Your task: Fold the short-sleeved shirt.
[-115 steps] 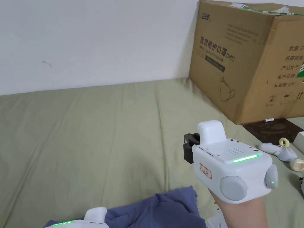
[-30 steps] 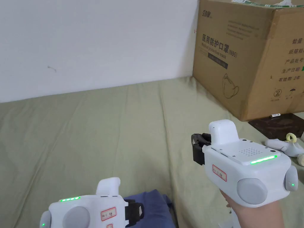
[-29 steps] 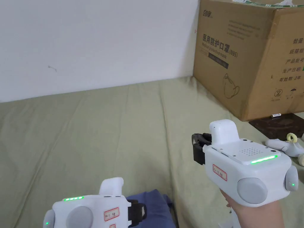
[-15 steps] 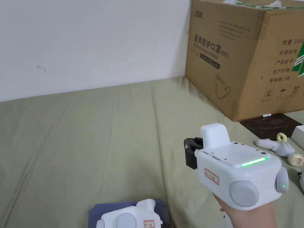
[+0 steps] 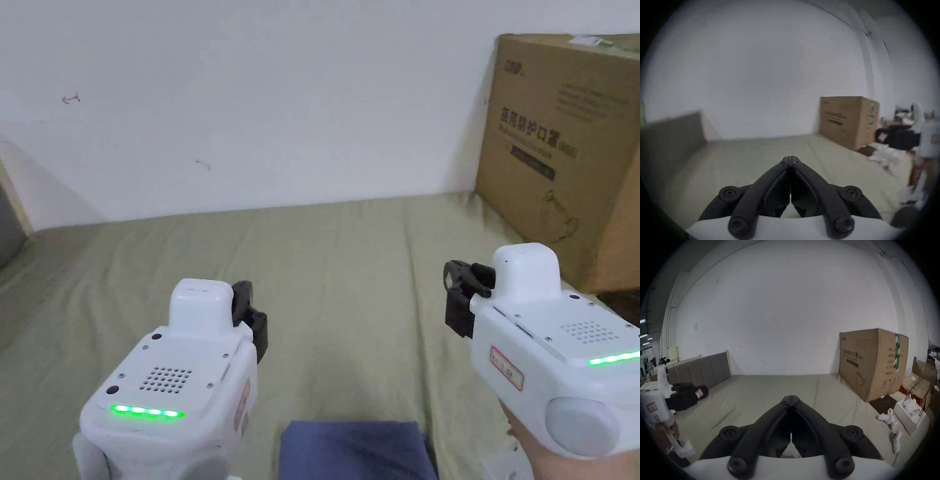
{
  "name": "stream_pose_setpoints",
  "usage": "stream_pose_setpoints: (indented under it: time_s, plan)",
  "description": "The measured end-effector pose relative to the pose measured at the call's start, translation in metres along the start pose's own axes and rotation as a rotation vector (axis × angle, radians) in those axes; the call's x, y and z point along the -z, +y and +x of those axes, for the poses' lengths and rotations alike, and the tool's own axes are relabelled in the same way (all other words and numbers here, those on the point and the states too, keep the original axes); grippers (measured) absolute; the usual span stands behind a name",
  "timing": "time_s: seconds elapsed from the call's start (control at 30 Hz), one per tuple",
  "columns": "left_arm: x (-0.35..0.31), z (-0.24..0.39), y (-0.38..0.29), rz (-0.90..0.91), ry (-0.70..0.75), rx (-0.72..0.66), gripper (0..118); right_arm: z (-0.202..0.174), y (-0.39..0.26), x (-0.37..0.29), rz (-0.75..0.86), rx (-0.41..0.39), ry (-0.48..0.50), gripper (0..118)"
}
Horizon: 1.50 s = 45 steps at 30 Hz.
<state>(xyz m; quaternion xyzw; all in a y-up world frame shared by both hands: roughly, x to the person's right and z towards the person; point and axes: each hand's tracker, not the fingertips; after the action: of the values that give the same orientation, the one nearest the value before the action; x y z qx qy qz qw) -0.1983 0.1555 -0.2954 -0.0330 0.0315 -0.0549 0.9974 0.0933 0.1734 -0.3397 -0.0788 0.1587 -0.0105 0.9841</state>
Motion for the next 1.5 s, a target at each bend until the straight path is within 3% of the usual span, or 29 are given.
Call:
stream_pose_setpoints:
  time_s: [0.1, 0.17, 0.3, 0.53, 0.6, 0.67, 0.73, 0.8, 0.83, 0.97, 1.07, 1.17, 1.23, 1.27, 1.3, 1.37, 1.4, 1.5]
  plan:
    - [-0.022, -0.01, -0.01, 0.02, 0.122, -0.055, 0, -0.015, -0.013, -0.007, 0.044, 0.001, -0.074, 0]
    - [-0.033, -0.014, -0.013, 0.031, 0.176, -0.106, 0, -0.021, -0.019, -0.013, 0.042, 0.011, -0.183, 0]
    - [-0.042, -0.009, -0.018, 0.033, 0.216, -0.089, 0, -0.024, -0.026, -0.019, 0.059, -0.012, -0.16, 0]
    - [-0.046, -0.002, -0.017, 0.054, 0.183, -0.062, 0, -0.011, -0.019, -0.027, 0.087, 0.067, -0.179, 0]
    - [-0.049, -0.006, -0.011, 0.061, 0.167, -0.066, 0, -0.004, -0.02, -0.023, 0.063, 0.099, -0.129, 0]
    - [-0.049, -0.011, -0.008, 0.056, 0.164, -0.069, 0, 0.008, -0.029, -0.006, -0.089, 0.181, 0.007, 0]
    - [-0.051, -0.018, -0.009, 0.038, 0.159, -0.087, 0, 0.02, -0.05, 0.023, -0.43, 0.377, 0.142, 0]
    - [-0.053, -0.025, -0.013, 0.026, 0.133, -0.114, 0, 0.028, -0.091, 0.047, -0.704, 0.537, 0.163, 0]
    - [-0.052, -0.027, -0.016, 0.022, 0.134, -0.11, 0, 0.029, -0.111, 0.054, -0.78, 0.562, 0.155, 0]
    - [-0.044, -0.035, -0.028, -0.049, 0.119, -0.073, 0, 0.025, -0.166, 0.078, -0.92, 0.353, 0.092, 0]
    - [-0.027, -0.048, -0.047, -0.199, -0.054, -0.186, 0, 0.034, -0.188, 0.089, -0.937, 0.382, 0.085, 0]
    - [0.009, -0.071, -0.084, -0.482, -0.36, -0.476, 0, 0.037, -0.186, 0.09, -0.937, 0.389, 0.092, 0]
    - [0.034, -0.082, -0.121, -0.674, -0.522, -0.71, 13, 0.036, -0.185, 0.09, -0.941, 0.343, 0.115, 0]
    - [0.042, -0.083, -0.141, -0.727, -0.561, -0.816, 30, 0.036, -0.185, 0.09, -0.937, 0.322, 0.127, 0]
    - [0.048, -0.084, -0.155, -0.745, -0.578, -0.849, 47, 0.036, -0.187, 0.088, -0.932, 0.317, 0.131, 0]
    - [0.061, -0.08, -0.18, -0.809, -0.604, -0.847, 106, 0.039, -0.189, 0.086, -0.922, 0.324, 0.137, 0]
    - [0.062, -0.076, -0.19, -0.835, -0.618, -0.847, 118, 0.04, -0.19, 0.085, -0.916, 0.336, 0.139, 0]
    - [0.072, -0.069, -0.219, -0.881, -0.731, -0.951, 118, 0.043, -0.194, 0.081, -0.899, 0.382, 0.143, 0]
